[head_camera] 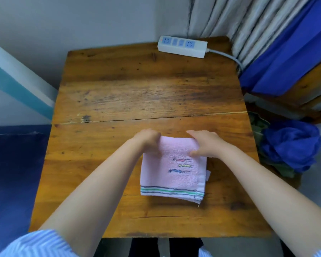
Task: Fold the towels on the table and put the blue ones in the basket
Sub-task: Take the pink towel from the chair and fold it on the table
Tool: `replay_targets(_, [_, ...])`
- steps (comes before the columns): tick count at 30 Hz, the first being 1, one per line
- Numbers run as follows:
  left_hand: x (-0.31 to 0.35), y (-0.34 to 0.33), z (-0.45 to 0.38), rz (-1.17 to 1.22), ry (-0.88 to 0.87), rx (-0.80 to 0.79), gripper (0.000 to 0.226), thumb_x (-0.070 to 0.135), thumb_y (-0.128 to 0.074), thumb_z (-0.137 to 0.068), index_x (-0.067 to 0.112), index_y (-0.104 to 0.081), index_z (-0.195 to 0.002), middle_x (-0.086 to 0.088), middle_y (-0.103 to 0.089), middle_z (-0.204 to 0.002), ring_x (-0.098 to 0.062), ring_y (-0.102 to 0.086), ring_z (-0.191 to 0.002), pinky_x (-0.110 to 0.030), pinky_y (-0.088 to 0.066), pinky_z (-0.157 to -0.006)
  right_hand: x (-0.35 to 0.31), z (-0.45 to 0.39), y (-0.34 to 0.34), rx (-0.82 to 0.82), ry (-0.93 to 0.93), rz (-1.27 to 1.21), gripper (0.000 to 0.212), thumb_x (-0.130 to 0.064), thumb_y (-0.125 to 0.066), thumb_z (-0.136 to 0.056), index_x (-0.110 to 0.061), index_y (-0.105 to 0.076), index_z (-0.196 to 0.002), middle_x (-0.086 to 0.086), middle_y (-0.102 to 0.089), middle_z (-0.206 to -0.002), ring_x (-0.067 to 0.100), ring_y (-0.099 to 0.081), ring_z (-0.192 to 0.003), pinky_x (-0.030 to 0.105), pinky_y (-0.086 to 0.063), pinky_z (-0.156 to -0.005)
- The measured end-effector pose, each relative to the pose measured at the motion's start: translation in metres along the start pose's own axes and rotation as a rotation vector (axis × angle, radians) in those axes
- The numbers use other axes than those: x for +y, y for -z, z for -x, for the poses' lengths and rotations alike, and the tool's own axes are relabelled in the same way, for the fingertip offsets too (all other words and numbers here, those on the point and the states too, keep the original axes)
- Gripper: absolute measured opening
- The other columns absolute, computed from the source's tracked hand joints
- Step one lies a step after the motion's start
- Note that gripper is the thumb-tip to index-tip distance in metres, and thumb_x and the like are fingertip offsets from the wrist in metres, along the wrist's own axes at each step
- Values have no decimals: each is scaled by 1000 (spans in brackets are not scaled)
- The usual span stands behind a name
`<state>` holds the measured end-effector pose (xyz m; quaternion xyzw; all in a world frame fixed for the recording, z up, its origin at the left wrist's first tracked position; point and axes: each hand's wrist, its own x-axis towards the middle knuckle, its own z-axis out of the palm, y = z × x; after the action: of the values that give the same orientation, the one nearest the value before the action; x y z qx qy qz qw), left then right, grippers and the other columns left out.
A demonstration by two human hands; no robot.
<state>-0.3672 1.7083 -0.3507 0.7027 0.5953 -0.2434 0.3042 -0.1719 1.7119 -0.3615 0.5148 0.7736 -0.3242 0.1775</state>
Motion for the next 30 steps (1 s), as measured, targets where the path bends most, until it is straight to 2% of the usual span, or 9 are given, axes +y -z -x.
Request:
replay_targets(2, [-5, -3, 11, -20, 27, -19, 46, 35, -71, -73, 9, -57, -107, -12, -60, -114, -30, -56, -104, -34, -46, -80, -10, -2, 3, -34, 25, 70, 70, -42, -64, -78, -16, -36, -137, 6, -46, -136, 27, -38, -128, 42, -31, -101])
replay_targets(4, [-14, -9, 27, 14, 42, 1, 45, 37, -72, -72, 7, -58, -104, -14, -61, -112, -31, -55, -103, -35, -46, -81, -22, -2, 7, -6, 79, 95, 45, -42, -66, -76, -13, -58, -109, 5, -52, -101, 25, -46, -105, 32, -34, -82])
replay_targets(5, [-20, -13, 37, 64, 55, 27, 45, 37, -72, -72, 7, -57, -102, -14, -60, -111, -31, -54, -104, -35, -45, -81, -30, -1, 9, 8, 104, 84, 35, -41, -68, -74, -13, -61, -94, 2, -47, -90, 22, -43, -94, 30, -32, -75])
replay_targets(7, [-33, -20, 62, 210, 94, 82, 43, 34, -72, -72, 7, -55, -100, -13, -58, -110, -29, -53, -102, -32, -43, -75, -49, 1, 16, 15, 157, 58, 29, -37, -72, -71, -13, -58, -82, -1, -41, -82, 17, -38, -85, 28, -30, -69])
replay_targets(14, [-100, -50, 179, 438, 369, 372, 38, 31, -68, -73, 18, -42, -98, -9, -60, -104, -31, -56, -92, -34, -40, -62, -177, 15, 41, 77, 429, 48, 24, -16, -69, -70, -12, -54, -87, 4, -54, -85, 21, -47, -80, 27, -32, -62])
replay_targets(18, [-142, -69, 280, 522, 573, 609, 37, 29, -66, -71, 20, -40, -96, -7, -60, -100, -30, -54, -86, -32, -37, -62, -283, 49, 39, 143, 628, 94, 26, -12, -67, -70, -10, -57, -94, 9, -59, -90, 24, -49, -82, 30, -34, -64])
replay_targets(21, [-165, -104, 376, 629, 719, 767, 40, 26, -68, -69, 18, -43, -99, -8, -62, -97, -27, -49, -77, -30, -36, -62, -366, 93, 14, 198, 820, 114, 30, -11, -67, -70, -5, -58, -98, 10, -64, -92, 24, -52, -81, 24, -27, -59])
replay_targets(27, [-172, -212, 566, 873, 900, 1095, 52, 18, -78, -64, 13, -49, -108, -7, -59, -105, -23, -53, -91, -26, -35, -63, -499, 201, -67, 156, 1104, 67, 38, -10, -74, -68, -3, -59, -101, 13, -66, -98, 22, -52, -81, 22, -29, -62])
replay_targets(30, [-161, -266, 638, 928, 999, 1218, 57, 13, -78, -67, 9, -47, -114, -10, -56, -114, -26, -53, -102, -30, -39, -74, -549, 253, -110, 103, 1234, 85, 48, -13, -75, -70, -4, -56, -113, 13, -64, -107, 28, -58, -97, 21, -31, -67])
